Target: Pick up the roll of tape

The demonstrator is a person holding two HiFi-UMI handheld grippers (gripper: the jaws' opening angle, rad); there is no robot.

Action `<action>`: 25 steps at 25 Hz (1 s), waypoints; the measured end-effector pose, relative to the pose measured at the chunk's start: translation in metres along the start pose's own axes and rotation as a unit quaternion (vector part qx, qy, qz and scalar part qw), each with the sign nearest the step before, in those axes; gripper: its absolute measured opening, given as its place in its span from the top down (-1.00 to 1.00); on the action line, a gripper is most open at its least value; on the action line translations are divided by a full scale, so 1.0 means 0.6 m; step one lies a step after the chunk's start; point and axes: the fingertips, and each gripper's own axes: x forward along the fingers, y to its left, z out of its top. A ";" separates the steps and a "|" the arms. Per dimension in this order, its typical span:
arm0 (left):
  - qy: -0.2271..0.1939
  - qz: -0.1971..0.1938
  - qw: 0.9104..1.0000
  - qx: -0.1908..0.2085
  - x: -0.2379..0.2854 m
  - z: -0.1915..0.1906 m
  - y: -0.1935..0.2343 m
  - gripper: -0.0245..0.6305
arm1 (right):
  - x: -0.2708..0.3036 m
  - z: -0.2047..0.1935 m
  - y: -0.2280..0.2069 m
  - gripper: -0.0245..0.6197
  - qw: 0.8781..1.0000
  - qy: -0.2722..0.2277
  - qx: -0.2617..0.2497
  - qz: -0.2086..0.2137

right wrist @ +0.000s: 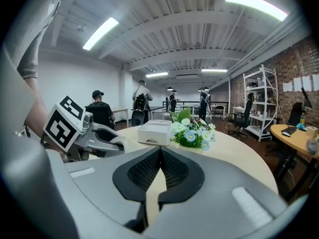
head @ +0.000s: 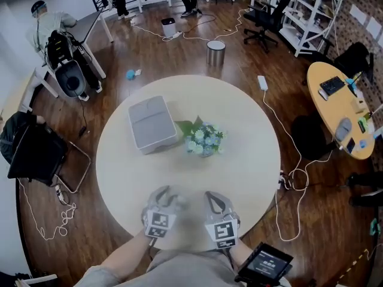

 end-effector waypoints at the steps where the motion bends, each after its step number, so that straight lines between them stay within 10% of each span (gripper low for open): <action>1: -0.006 0.007 1.000 -0.004 -0.010 0.004 0.000 0.58 | -0.002 0.003 0.001 0.88 1.000 -0.004 -0.002 0.003; 12: -0.043 0.065 0.996 -0.042 -0.131 0.027 -0.006 0.58 | -0.041 0.033 0.047 0.88 0.998 -0.044 -0.025 0.047; 25: -0.114 0.041 0.991 -0.057 -0.266 0.006 0.009 0.58 | -0.108 0.047 0.171 0.88 0.997 -0.063 -0.034 0.010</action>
